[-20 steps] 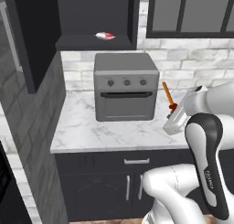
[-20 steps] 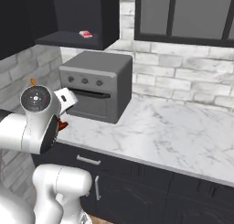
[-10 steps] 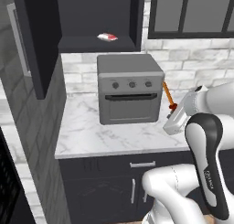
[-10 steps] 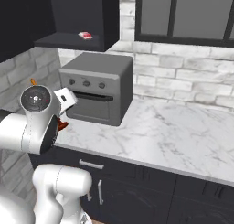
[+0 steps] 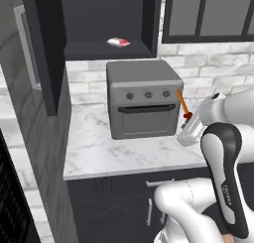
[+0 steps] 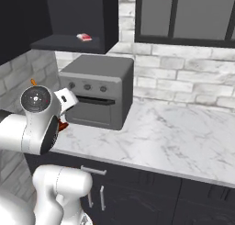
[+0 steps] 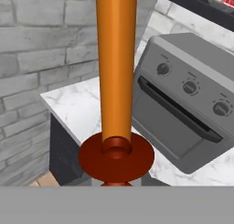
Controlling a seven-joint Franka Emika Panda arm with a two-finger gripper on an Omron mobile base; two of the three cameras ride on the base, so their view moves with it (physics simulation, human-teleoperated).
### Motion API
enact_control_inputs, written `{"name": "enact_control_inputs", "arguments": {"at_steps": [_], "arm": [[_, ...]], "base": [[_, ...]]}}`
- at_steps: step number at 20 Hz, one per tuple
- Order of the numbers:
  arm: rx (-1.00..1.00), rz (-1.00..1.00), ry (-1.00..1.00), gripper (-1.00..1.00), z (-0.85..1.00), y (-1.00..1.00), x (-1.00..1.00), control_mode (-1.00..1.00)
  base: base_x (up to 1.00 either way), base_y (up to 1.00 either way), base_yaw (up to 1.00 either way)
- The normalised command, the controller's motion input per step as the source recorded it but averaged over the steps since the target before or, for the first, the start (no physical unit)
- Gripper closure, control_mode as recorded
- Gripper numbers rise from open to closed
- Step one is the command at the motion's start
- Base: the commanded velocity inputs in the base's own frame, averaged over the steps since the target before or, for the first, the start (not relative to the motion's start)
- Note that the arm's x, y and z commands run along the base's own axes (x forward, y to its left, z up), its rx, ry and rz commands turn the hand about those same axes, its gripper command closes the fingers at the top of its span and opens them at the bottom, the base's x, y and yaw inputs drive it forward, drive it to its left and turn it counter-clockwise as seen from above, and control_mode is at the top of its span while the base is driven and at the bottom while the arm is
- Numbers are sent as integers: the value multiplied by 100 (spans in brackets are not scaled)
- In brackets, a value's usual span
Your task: Pick the candle and candle from the dining table and place them in the open cabinet. Close the cabinet after placing the objects.
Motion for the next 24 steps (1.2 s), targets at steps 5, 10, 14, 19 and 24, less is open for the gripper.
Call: {"name": "enact_control_inputs", "arguments": {"at_steps": [5, 10, 14, 19, 24], "arm": [[0, 0, 0, 100, 0, 0, 0, 100], [0, 0, 0, 100, 0, 0, 0, 100], [0, 0, 0, 100, 0, 0, 0, 100], [0, 0, 0, 100, 0, 0, 0, 100], [0, 0, 0, 100, 0, 0, 0, 100]], "base": [[35, 29, -10], [34, 31, -10], [31, 34, -9], [29, 37, -9], [30, 36, -9]]}}
